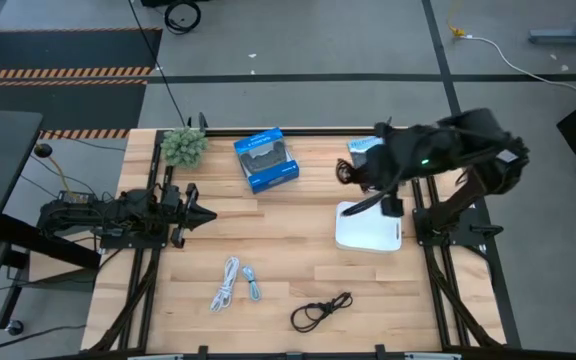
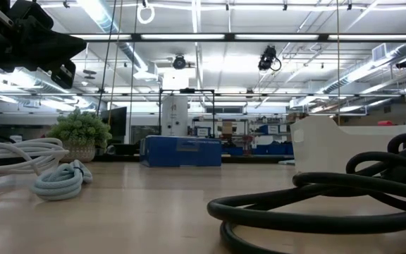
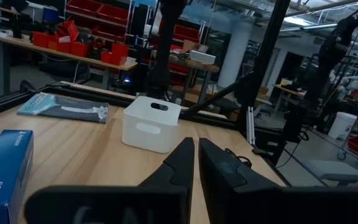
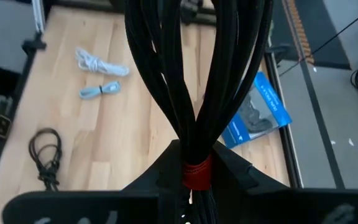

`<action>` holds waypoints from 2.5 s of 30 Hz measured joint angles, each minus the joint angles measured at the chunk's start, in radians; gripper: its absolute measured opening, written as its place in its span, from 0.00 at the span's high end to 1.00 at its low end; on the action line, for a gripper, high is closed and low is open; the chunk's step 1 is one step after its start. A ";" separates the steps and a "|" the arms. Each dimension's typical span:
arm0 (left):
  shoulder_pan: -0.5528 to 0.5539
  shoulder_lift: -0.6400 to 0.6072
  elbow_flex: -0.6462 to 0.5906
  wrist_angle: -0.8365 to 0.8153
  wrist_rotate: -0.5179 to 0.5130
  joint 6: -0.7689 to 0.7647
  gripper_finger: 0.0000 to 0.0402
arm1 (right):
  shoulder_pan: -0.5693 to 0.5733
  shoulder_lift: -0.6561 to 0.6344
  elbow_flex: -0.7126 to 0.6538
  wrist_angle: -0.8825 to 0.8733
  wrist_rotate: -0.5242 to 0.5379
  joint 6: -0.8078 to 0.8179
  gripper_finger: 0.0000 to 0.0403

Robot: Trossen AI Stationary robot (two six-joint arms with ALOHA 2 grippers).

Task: Pick and place USB-C Cables
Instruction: Put the top black USB cable into the white bin

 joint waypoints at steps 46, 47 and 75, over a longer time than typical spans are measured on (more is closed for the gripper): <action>0.000 0.000 0.000 0.000 0.000 0.000 0.93 | 0.038 -0.323 -0.001 0.212 0.148 0.077 0.84; 0.000 0.000 0.000 0.000 0.000 0.000 0.93 | 0.038 -0.323 -0.001 0.181 0.148 0.103 0.84; 0.000 0.000 0.000 0.000 0.000 0.000 0.93 | -0.021 -0.311 -0.474 0.004 -0.037 0.323 0.84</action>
